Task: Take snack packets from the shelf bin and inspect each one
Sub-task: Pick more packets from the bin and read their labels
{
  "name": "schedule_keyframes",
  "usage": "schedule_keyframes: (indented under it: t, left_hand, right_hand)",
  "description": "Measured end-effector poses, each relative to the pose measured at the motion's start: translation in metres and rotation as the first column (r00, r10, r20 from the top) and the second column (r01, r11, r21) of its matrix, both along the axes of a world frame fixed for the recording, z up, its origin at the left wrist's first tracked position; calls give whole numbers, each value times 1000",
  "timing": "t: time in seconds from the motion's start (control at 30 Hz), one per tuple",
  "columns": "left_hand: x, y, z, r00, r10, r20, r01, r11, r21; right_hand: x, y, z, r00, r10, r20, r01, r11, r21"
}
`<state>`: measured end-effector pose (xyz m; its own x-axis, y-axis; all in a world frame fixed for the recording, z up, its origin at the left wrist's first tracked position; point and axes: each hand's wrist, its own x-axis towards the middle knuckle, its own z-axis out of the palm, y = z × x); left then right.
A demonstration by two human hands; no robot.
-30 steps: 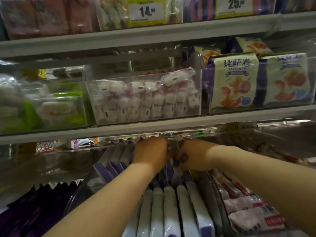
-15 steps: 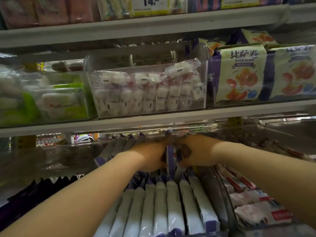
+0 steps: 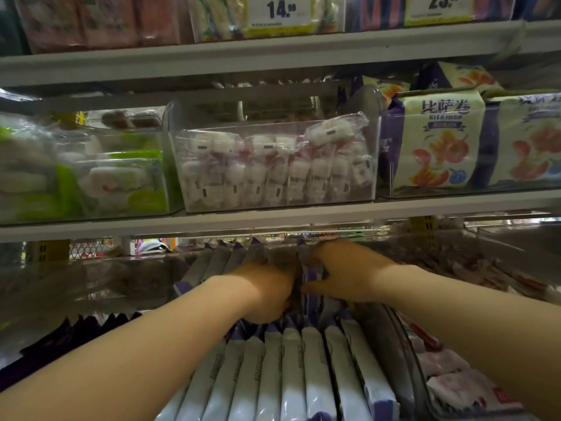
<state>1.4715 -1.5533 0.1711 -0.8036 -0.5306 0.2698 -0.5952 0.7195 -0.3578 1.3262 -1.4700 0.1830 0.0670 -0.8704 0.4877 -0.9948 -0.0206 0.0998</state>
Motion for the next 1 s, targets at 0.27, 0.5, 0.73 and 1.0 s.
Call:
schedule_keyframes:
  t: [0.27,0.5,0.73,1.0]
  left_hand:
    - [12,4,-6,920,135,368,5,935,-355]
    - [19,1,-8,927,72,369,88,912,-400]
    - [20,-4,-14,941,101,322,54,897,-439]
    - [21,-5,-16,974,-2,228,98,906,-412]
  right_hand:
    - [1,0,-3,999,-39,-23,40,997,71]
    - [12,-8,3,988,-50,-145,77,978,192]
    - [18,-22,-2,971,-67,-228,154,909,387]
    - [18,-17,8,992,-125,27,106,924,366]
